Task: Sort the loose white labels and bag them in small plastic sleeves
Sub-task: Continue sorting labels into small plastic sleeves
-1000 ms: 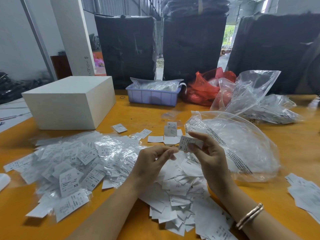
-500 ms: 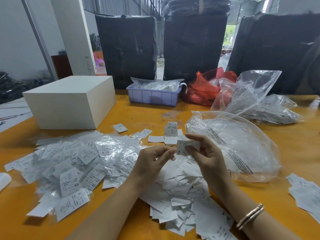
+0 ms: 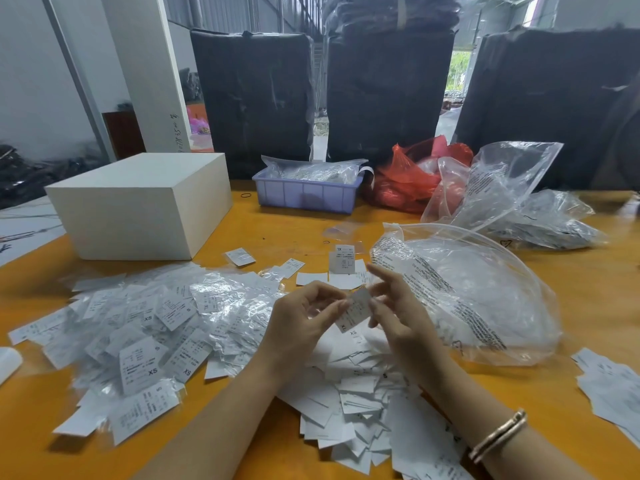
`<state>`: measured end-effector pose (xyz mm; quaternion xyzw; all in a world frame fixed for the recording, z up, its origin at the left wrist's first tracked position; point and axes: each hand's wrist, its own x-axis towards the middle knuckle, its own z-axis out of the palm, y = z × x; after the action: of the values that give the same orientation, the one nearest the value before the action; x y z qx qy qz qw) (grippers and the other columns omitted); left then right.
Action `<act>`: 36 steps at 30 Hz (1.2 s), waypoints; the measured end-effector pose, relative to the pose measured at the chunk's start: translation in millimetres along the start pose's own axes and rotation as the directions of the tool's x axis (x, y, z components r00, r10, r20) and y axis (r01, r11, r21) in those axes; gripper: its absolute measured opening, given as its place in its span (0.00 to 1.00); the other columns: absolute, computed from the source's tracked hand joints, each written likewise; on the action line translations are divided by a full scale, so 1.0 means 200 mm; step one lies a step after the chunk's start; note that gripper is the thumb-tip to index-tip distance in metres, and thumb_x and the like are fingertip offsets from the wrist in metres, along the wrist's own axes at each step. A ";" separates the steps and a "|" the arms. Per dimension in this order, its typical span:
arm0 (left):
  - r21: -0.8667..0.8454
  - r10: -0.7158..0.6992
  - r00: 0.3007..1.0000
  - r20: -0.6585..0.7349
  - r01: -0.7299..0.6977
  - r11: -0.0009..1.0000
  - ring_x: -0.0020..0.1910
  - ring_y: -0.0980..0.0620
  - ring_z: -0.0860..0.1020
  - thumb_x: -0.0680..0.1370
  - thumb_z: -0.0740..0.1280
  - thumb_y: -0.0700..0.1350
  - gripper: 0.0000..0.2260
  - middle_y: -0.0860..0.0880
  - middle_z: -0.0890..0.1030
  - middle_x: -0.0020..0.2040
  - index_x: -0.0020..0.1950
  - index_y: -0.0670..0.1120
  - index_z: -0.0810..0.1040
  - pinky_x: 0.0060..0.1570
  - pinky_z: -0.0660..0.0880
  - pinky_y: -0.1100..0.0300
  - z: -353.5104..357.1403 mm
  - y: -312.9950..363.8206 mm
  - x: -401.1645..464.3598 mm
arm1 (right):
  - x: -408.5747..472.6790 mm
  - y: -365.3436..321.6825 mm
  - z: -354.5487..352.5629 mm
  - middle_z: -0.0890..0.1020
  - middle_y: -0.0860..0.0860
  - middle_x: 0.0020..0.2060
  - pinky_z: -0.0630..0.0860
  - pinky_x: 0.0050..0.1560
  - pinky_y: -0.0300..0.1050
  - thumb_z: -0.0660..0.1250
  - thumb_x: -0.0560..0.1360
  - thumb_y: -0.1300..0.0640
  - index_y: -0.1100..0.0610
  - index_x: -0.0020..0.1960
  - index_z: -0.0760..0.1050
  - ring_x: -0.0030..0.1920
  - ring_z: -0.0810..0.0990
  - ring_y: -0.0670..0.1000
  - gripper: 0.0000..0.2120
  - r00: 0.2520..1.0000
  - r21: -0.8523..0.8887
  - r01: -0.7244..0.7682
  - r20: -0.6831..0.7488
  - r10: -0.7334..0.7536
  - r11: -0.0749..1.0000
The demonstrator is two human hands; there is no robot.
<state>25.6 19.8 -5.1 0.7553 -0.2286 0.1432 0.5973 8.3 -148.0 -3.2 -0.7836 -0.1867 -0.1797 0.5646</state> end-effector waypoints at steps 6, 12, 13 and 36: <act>0.024 -0.007 0.999 -0.047 0.009 1.000 0.45 0.55 0.81 0.70 0.69 0.51 0.07 0.54 0.84 0.42 0.45 0.51 0.80 0.47 0.80 0.55 -0.01 0.01 -0.01 | 0.01 0.02 -0.02 0.82 0.52 0.38 0.78 0.39 0.43 0.67 0.74 0.67 0.57 0.47 0.77 0.40 0.81 0.50 0.07 0.997 0.043 -0.076 0.018 0.075 0.996; 0.058 0.017 1.000 -0.002 -0.017 0.998 0.44 0.59 0.81 0.70 0.70 0.49 0.07 0.56 0.83 0.42 0.46 0.49 0.80 0.45 0.78 0.65 0.00 0.01 -0.01 | 0.01 -0.01 0.01 0.82 0.45 0.31 0.76 0.37 0.36 0.72 0.71 0.67 0.53 0.41 0.79 0.33 0.80 0.41 0.09 0.999 -0.077 0.040 0.024 -0.038 0.996; 0.062 0.020 1.000 0.004 -0.020 0.998 0.44 0.59 0.81 0.70 0.71 0.49 0.07 0.56 0.83 0.42 0.46 0.48 0.80 0.45 0.78 0.66 0.00 0.01 -0.01 | 0.00 -0.01 0.01 0.82 0.43 0.31 0.75 0.38 0.36 0.72 0.71 0.66 0.53 0.41 0.80 0.33 0.80 0.40 0.08 0.997 -0.118 0.071 0.016 -0.069 0.990; 0.588 -0.028 0.905 -0.424 0.299 0.752 0.38 0.52 0.77 0.77 0.67 0.42 0.07 0.50 0.81 0.45 0.54 0.48 0.78 0.38 0.72 0.60 -0.18 -0.02 0.01 | 0.07 0.21 -0.35 0.76 0.57 0.62 0.66 0.58 0.51 0.58 0.79 0.54 0.57 0.63 0.75 0.61 0.71 0.60 0.16 0.856 -0.752 -0.513 -0.413 0.312 0.413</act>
<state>31.6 54.2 0.7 0.8863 0.0261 0.3055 0.3471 35.1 -226.4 -9.2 -0.9530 0.1837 -0.1822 0.1573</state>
